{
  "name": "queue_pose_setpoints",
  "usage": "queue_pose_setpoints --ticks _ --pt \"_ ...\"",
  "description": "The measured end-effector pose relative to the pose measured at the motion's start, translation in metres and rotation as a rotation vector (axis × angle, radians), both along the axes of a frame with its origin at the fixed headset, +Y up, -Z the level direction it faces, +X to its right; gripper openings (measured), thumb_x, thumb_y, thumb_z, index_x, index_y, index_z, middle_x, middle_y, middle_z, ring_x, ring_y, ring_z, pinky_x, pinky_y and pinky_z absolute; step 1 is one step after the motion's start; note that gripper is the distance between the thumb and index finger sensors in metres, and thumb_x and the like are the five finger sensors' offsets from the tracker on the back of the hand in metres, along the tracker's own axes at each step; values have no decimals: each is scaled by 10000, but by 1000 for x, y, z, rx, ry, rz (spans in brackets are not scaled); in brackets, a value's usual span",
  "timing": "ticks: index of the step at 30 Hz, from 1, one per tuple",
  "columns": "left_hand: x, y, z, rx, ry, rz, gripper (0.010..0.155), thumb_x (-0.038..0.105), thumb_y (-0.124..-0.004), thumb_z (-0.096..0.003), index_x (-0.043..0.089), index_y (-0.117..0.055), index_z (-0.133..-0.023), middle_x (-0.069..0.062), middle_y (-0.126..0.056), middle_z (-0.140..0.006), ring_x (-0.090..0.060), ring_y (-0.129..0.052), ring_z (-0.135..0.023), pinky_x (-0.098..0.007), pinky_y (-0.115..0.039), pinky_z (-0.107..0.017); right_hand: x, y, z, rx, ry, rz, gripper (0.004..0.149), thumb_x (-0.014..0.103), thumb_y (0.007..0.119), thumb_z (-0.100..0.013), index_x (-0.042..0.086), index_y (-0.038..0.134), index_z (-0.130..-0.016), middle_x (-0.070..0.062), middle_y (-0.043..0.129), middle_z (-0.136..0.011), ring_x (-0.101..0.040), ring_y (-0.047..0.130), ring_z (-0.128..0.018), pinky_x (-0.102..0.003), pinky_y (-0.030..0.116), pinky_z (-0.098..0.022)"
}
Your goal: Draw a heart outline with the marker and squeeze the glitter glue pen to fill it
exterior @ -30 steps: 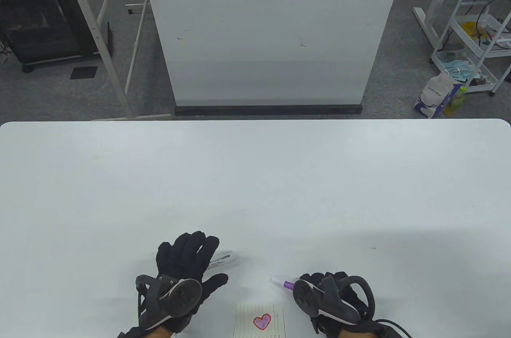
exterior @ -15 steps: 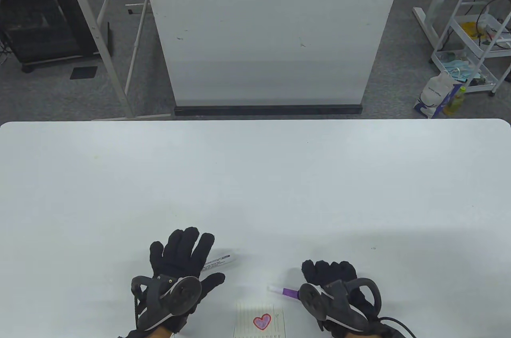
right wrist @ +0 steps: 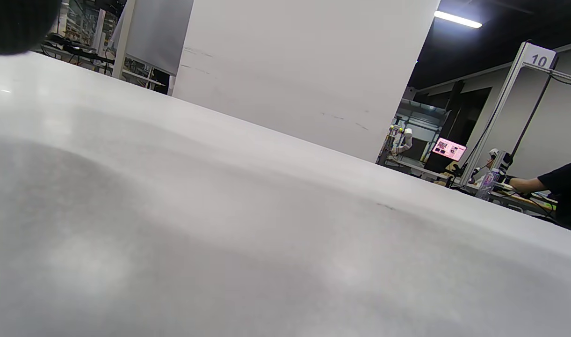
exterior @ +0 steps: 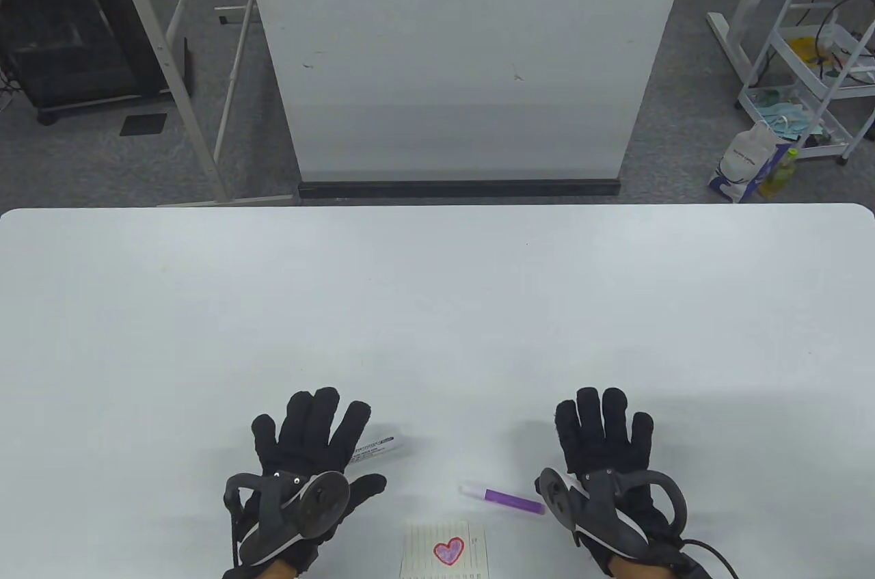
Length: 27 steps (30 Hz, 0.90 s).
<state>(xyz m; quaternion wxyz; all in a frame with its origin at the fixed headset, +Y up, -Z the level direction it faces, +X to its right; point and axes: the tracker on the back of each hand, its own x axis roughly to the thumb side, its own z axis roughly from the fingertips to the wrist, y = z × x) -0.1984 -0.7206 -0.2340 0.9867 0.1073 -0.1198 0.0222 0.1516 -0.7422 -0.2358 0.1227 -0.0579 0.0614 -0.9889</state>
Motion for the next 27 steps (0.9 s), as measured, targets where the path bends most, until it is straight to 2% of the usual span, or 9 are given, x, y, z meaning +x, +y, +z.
queue_pose_setpoints --ticks 9,27 --pt "1 2 -2 1 9 -32 936 769 -737 -357 390 -379 -1135 -122 -341 -1241 -472 -383 -1140 -833 -307 -694 3 5 2 56 -13 -13 1079 744 672 -307 160 155 -1053 -248 117 -1092 -551 147 -1024 -764 294 -690" --pt "1 2 0 -1 1 0 936 768 -734 -359 386 -377 -1136 -125 -330 -1241 -475 -373 -1140 -834 -302 -693 4 12 3 41 -3 -40 1033 733 671 -321 230 156 -1063 -216 108 -1115 -554 158 -1039 -773 262 -687"
